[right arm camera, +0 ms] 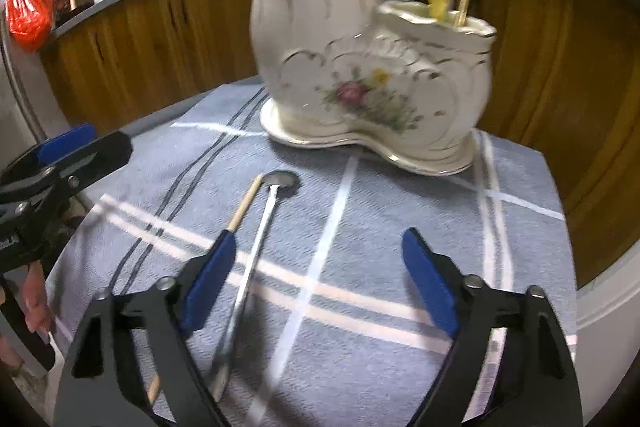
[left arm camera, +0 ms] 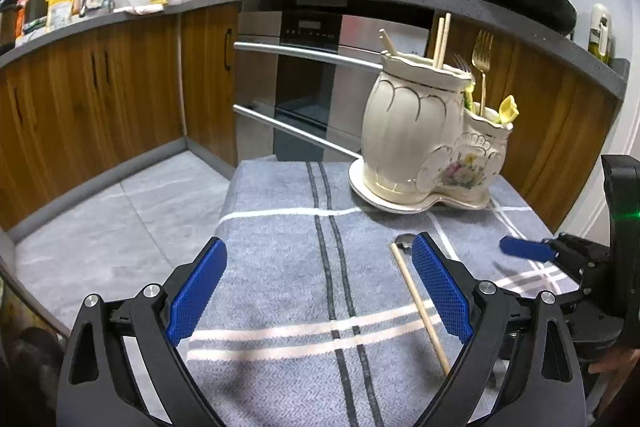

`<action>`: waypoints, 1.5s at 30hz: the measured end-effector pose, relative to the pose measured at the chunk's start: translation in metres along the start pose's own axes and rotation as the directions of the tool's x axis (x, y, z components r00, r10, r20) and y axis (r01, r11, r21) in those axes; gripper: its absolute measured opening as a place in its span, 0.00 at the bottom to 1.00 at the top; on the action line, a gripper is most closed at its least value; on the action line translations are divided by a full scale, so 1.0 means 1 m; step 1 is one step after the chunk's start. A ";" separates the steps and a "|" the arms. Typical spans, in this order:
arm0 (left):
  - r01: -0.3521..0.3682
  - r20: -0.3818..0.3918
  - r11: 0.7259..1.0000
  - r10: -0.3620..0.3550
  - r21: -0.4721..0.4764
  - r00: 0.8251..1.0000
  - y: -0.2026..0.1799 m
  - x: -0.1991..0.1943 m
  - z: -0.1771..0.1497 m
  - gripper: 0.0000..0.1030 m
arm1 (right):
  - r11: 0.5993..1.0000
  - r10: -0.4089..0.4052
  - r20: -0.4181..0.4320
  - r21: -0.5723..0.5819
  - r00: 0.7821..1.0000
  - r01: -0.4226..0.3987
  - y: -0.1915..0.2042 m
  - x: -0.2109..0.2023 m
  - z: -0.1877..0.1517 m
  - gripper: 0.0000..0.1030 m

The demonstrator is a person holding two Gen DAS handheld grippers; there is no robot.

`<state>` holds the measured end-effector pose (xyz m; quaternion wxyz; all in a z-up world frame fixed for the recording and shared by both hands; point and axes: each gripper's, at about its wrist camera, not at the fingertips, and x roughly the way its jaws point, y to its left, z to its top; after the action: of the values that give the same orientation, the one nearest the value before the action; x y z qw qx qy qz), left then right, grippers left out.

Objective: Organize utensils
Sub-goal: 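Withdraw both open tools from the holder back over the cloth, then close the left tool on the last chopstick while the right tool grasps the silver spoon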

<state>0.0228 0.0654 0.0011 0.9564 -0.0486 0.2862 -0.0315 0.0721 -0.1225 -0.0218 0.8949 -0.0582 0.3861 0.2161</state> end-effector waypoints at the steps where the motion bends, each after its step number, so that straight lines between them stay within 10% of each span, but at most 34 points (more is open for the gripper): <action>1: 0.000 0.000 1.000 0.000 -0.005 1.000 0.001 0.000 0.000 0.90 | 1.000 0.005 -0.006 -0.001 1.000 -0.005 0.001 0.002 0.001 0.64; 12: 0.011 -0.024 0.998 -0.013 -0.059 1.000 0.007 0.005 -0.001 0.90 | 0.999 0.025 -0.093 -0.026 0.995 -0.028 0.021 0.031 0.016 0.18; 34: 0.117 -0.163 0.991 -0.106 0.061 0.981 -0.039 0.008 -0.015 0.88 | 0.997 0.072 0.043 0.035 0.996 -0.074 -0.027 -0.039 0.000 0.03; 45: 0.148 -0.381 0.963 -0.053 0.224 0.923 -0.085 0.013 -0.037 0.38 | 0.996 0.081 0.118 0.023 0.990 -0.084 -0.033 -0.059 -0.003 0.03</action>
<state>0.0099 -0.0234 -0.0274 0.8804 0.0639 0.4530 -0.1249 0.0487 -0.1730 0.0160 0.9069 -0.0170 0.3380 0.2508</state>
